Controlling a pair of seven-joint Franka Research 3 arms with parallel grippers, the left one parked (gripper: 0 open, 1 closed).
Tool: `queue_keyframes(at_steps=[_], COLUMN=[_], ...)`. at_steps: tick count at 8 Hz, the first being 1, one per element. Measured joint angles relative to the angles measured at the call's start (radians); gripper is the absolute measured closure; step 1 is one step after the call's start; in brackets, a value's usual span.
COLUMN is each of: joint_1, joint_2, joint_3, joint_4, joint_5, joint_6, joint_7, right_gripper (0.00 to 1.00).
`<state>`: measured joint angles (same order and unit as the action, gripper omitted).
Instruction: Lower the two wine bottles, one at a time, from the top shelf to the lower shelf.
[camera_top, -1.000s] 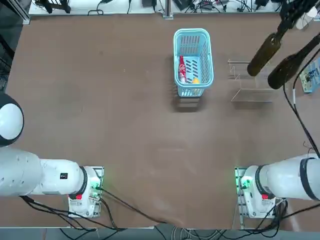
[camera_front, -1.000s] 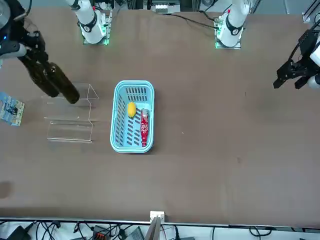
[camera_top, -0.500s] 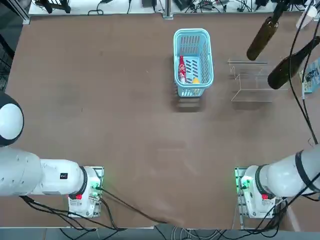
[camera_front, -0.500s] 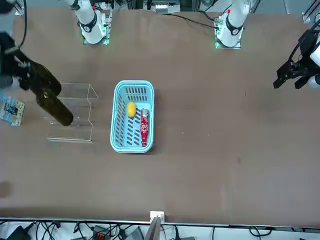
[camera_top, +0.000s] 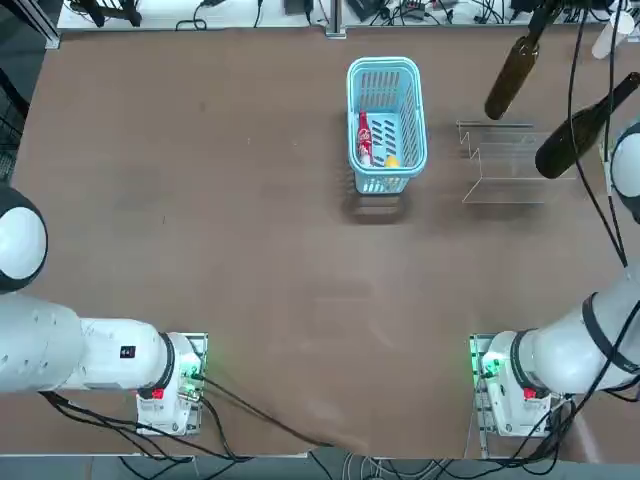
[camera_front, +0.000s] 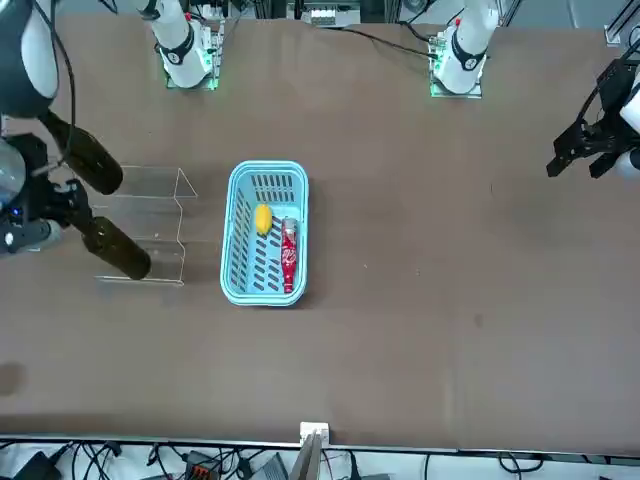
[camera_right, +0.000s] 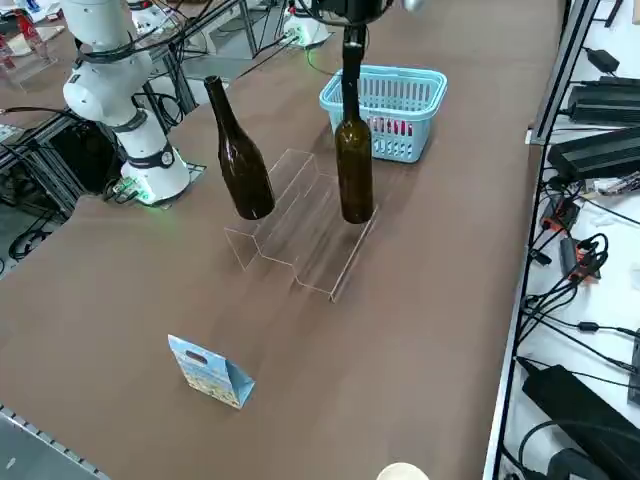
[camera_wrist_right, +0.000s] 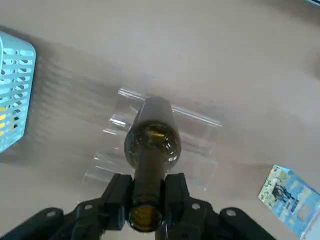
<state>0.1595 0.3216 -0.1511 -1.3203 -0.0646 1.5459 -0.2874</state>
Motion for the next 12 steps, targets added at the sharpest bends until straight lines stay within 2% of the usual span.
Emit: queue_keyframes(at_steps=[5, 9, 12], joint_1=[0.0, 0.001, 0.003], joint_2=[0.013, -0.026, -0.035], joint_3=[0.002, 0.002, 0.003], joint_4=[-0.045, -0.141, -0.162], joint_5=[0.04, 0.044, 0.044], joint_6=[0.019, 0.095, 0.098], joint_7=[0.0, 0.0, 0.011], right_gripper=[0.61, 0.61, 0.61])
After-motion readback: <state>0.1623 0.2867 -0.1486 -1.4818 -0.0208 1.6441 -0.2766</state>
